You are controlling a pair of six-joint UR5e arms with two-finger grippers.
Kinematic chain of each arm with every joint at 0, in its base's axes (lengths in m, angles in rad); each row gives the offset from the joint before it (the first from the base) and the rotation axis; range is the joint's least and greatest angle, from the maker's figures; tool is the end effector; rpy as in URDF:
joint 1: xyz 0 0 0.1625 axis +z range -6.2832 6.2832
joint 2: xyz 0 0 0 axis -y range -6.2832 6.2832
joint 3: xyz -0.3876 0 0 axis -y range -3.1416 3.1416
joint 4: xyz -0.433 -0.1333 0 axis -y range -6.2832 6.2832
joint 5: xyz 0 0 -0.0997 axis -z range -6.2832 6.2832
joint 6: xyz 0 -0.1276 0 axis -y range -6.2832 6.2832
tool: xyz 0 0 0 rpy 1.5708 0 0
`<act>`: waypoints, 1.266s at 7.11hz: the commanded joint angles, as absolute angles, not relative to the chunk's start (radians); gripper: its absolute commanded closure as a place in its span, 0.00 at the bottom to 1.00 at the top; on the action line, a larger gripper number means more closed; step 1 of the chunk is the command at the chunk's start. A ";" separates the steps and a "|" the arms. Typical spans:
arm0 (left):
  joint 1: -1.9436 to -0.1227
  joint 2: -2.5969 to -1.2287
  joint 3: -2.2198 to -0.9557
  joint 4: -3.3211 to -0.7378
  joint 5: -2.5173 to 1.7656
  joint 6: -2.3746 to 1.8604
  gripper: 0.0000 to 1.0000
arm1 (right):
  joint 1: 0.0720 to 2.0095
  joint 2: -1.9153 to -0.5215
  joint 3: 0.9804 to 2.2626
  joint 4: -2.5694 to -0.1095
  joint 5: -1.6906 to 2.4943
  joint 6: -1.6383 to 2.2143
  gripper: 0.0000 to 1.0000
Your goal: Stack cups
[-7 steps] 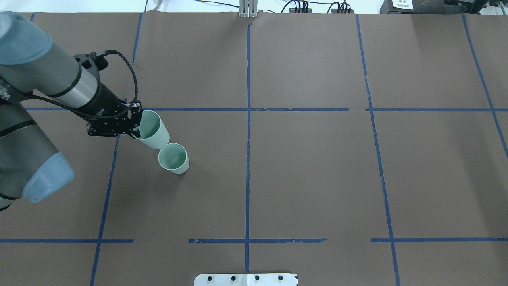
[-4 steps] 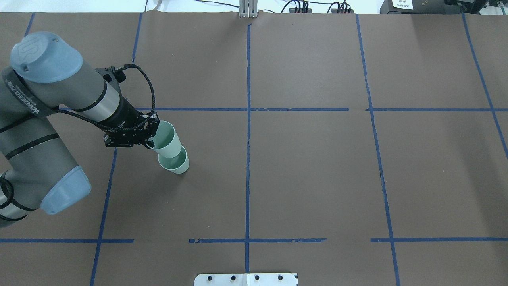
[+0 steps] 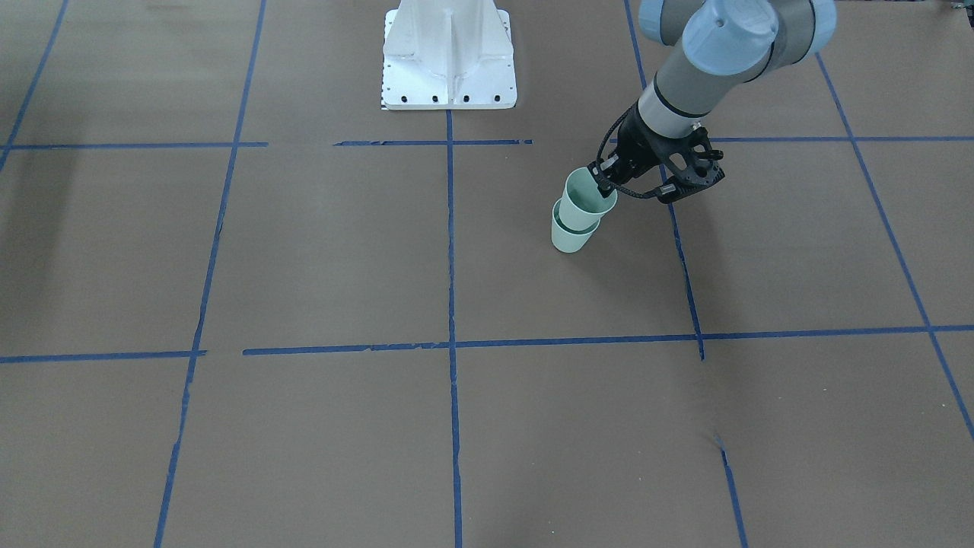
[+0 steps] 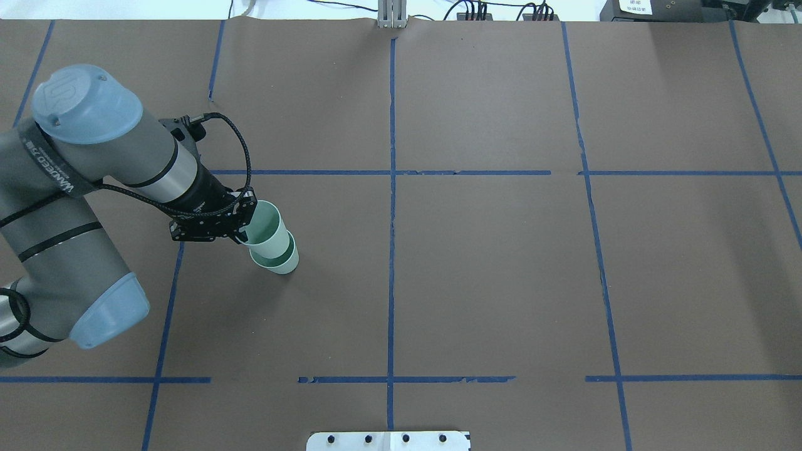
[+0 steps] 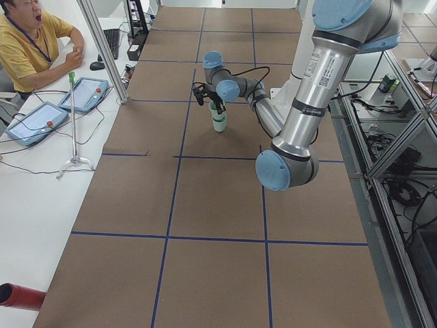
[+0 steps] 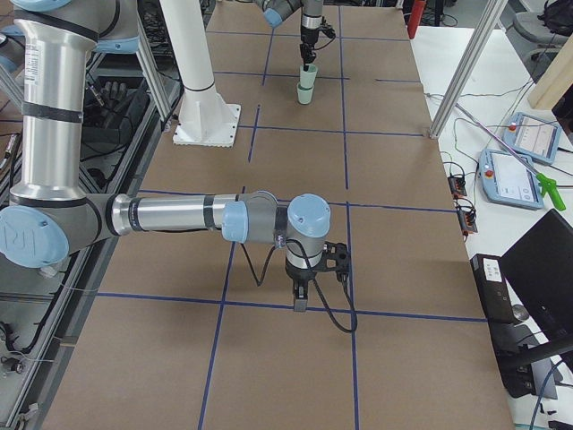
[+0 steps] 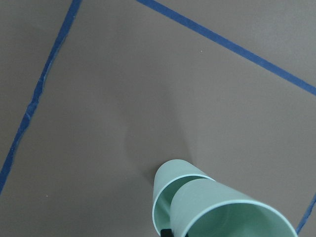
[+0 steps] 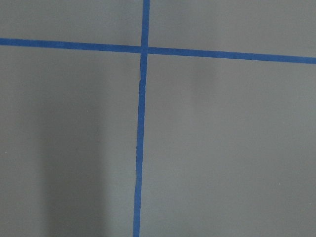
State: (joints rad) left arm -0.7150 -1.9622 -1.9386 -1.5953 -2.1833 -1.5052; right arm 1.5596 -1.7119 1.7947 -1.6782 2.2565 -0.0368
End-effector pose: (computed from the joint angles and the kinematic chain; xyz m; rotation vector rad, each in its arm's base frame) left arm 0.4185 -0.4427 0.2263 -0.2490 0.9254 -0.3595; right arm 0.0472 -0.4748 0.6116 -0.0148 -0.6860 -0.0377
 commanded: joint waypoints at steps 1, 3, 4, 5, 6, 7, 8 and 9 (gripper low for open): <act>-0.703 -1.960 -1.931 -1.595 -2.183 -1.506 1.00 | 1.560 -1.712 1.795 -1.678 2.256 -0.037 0.00; -0.703 -1.963 -1.933 -1.597 -2.146 -1.512 0.01 | 1.560 -1.712 1.795 -1.678 2.256 -0.037 0.00; -0.703 -1.967 -1.933 -1.598 -2.125 -1.541 0.00 | 1.560 -1.712 1.795 -1.678 2.256 -0.037 0.00; -0.704 -1.959 -1.940 -1.598 -2.125 -1.539 0.00 | 1.560 -1.712 1.795 -1.678 2.256 -0.037 0.00; -0.715 -1.950 -1.951 -1.606 -2.128 -1.517 0.00 | 1.560 -1.712 1.795 -1.678 2.256 -0.037 0.00; -0.718 -1.903 -1.977 -1.608 -2.131 -1.405 0.00 | 1.560 -1.712 1.795 -1.678 2.256 -0.037 0.00; -0.750 -1.820 -2.003 -1.609 -2.152 -1.246 0.00 | 1.560 -1.712 1.795 -1.678 2.256 -0.037 0.00; -0.849 -1.749 -2.003 -1.609 -2.205 -1.039 0.00 | 1.560 -1.712 1.795 -1.678 2.256 -0.037 0.00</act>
